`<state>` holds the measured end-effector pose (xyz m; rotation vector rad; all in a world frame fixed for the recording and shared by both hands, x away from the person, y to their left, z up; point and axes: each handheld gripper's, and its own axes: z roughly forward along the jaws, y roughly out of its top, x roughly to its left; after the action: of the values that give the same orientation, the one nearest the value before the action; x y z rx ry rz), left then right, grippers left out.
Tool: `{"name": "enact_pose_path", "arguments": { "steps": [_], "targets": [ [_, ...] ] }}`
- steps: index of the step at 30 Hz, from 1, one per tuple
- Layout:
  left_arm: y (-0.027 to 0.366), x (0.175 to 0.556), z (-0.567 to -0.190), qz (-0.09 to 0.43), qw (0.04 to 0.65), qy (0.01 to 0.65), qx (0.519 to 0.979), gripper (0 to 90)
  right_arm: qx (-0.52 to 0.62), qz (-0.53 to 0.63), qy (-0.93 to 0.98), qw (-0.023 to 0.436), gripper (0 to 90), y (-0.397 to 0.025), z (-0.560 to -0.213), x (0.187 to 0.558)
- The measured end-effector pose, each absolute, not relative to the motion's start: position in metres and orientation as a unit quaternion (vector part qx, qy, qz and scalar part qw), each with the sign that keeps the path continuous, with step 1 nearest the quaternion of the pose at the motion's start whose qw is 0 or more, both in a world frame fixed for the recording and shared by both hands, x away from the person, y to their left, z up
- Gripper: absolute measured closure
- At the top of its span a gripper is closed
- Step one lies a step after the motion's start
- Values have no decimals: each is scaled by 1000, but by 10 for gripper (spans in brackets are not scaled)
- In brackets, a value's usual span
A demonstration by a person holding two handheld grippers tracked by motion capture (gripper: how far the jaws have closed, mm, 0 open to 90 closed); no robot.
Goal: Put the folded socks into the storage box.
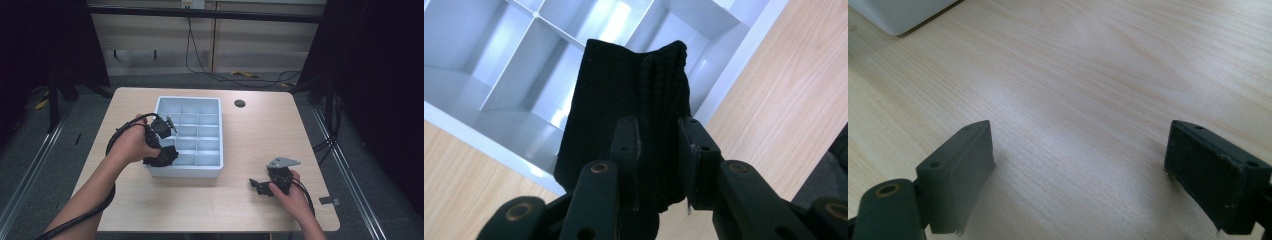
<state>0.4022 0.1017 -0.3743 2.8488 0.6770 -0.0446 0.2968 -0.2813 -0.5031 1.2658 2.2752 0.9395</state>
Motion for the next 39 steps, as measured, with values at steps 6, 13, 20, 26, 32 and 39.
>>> {"name": "enact_pose_path", "arguments": {
  "steps": [6,13,20,26,32,39],
  "targets": [
    [97,403,-378,-9,97,234,967,709,449,333,808,186,116,-281,-503,297],
    [98,404,-379,-6,95,234,968,704,449,333,808,186,116,-281,-503,297],
    [98,401,-377,-1,102,241,965,627,449,333,808,186,117,-281,-503,297],
    [102,400,-369,-10,119,257,959,578,449,333,808,186,116,-281,-503,297],
    [103,400,-353,-13,133,266,955,512,449,333,808,187,116,-281,-503,297],
    [104,402,-338,-15,140,277,951,492,449,333,808,187,116,-281,-503,297]
  ]
}}
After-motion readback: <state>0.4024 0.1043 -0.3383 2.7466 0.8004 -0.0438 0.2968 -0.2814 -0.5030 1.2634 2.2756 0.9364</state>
